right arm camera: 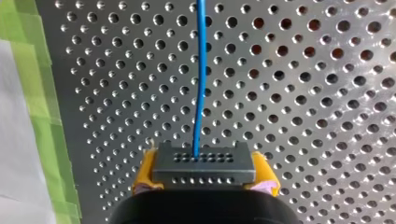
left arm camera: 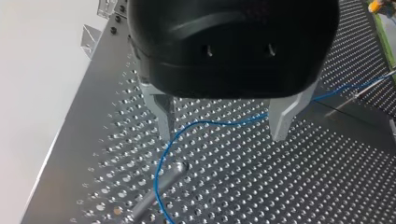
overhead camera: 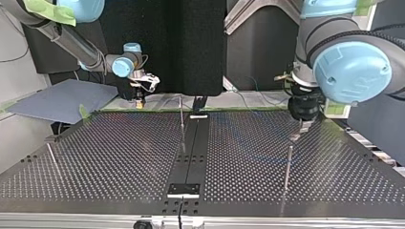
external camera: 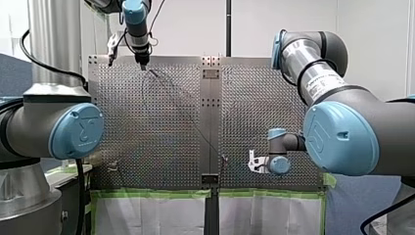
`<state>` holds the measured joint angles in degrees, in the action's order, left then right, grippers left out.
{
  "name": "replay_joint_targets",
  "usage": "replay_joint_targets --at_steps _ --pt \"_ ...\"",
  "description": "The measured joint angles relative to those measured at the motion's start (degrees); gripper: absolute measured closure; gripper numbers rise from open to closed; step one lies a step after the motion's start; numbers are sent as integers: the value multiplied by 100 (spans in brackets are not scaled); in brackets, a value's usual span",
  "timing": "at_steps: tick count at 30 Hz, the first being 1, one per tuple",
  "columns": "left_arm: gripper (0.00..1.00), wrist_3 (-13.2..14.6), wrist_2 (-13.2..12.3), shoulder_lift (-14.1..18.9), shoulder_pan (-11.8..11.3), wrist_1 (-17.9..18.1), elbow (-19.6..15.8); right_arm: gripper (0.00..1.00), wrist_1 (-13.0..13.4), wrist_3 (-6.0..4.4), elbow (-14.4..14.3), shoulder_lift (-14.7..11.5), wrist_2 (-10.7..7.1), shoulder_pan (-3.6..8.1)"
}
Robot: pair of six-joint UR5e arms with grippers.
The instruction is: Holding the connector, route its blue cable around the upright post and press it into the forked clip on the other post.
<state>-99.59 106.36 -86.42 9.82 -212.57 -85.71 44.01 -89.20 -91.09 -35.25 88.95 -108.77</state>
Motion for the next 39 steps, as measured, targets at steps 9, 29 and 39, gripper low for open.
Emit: replay_joint_targets --at_steps 9,29,39 --pt "0 112 -51 420 33 401 -387 100 3 -2 1 3 -21 0" --pt "0 11 -955 1042 168 1350 -1337 100 29 -17 1 3 -70 -16" --pt "0 11 -1152 1043 278 1865 -1851 100 30 -20 0 4 -79 -32"
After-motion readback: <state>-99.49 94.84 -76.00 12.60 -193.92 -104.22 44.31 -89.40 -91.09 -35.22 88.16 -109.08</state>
